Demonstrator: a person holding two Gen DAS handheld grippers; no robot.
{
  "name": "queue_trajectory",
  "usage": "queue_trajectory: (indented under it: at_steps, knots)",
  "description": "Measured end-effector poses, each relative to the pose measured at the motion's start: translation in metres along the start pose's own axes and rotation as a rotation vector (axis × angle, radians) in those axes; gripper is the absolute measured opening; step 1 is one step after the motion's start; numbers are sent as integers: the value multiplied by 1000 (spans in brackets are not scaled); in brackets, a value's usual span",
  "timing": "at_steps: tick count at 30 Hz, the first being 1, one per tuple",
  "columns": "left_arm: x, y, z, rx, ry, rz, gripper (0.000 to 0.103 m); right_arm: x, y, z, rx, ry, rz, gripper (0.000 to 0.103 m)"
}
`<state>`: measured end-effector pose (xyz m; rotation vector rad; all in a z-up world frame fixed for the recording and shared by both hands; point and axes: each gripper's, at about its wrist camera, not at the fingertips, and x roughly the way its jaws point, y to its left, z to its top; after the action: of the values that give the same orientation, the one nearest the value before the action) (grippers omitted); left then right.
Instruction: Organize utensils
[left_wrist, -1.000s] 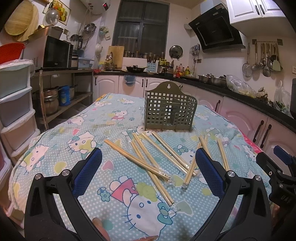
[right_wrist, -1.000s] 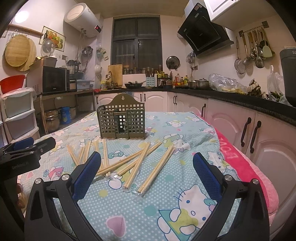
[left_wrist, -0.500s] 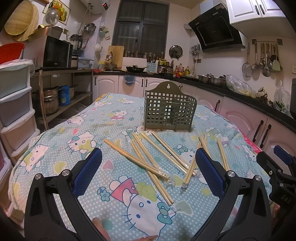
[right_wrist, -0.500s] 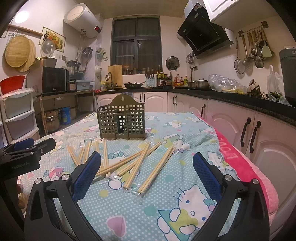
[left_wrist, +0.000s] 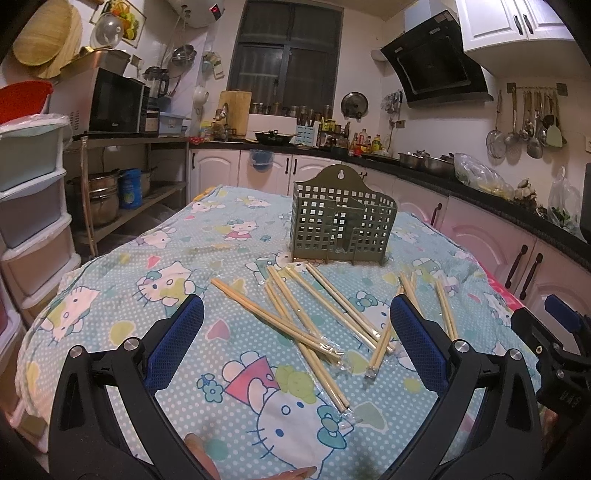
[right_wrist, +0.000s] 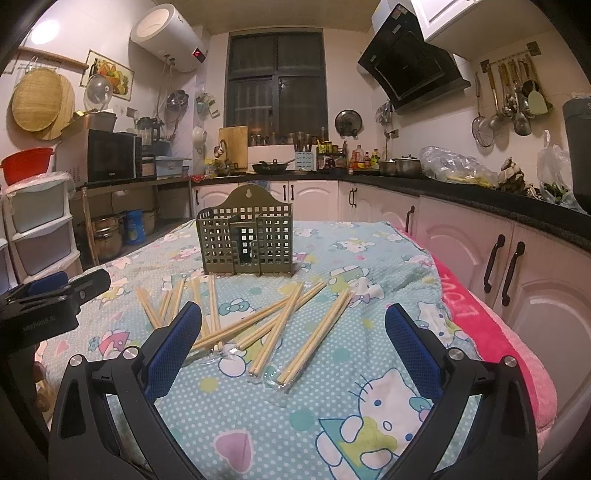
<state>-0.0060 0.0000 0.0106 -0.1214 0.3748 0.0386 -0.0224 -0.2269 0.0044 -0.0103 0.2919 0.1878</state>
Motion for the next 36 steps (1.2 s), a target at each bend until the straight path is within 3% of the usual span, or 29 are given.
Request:
queue_trajectory:
  at_steps: [11,36]
  knots:
    - [5,18,2,-41,11,-2,93,21,8,10,-42,46,49,97]
    - [64,63,29,-120,140,88,93,106,33,29,-127,213,154,97]
